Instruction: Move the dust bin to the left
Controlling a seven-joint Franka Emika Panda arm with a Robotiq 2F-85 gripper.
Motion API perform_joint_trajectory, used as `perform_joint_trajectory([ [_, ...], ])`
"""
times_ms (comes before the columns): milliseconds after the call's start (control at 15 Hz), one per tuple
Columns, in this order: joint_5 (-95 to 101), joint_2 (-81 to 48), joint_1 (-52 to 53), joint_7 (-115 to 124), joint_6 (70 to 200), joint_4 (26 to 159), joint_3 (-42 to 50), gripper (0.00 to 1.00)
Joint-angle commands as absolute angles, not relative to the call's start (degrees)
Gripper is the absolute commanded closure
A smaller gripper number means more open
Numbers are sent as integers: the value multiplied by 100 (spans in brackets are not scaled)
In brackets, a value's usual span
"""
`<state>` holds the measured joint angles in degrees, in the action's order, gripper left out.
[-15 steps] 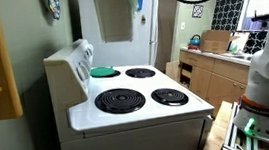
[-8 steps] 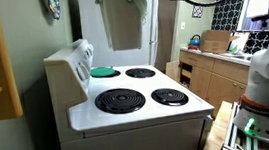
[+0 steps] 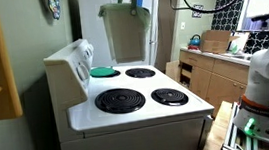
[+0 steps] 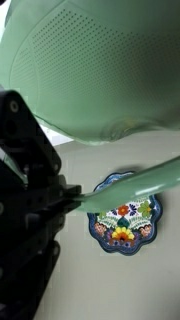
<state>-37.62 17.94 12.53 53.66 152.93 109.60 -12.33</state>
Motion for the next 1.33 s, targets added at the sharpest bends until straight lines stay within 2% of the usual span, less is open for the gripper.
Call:
perform_joint_trajectory([
  [0,-3755,1773,1210,5378,15278,10941,-1269,94],
  [600,-3755,1770,1209,5376,15279,10937,-1269,94],
  [667,-3755,1770,1209,5376,15279,10937,-1269,98],
  [1267,-3520,2215,1312,5906,15084,11577,-1796,98],
])
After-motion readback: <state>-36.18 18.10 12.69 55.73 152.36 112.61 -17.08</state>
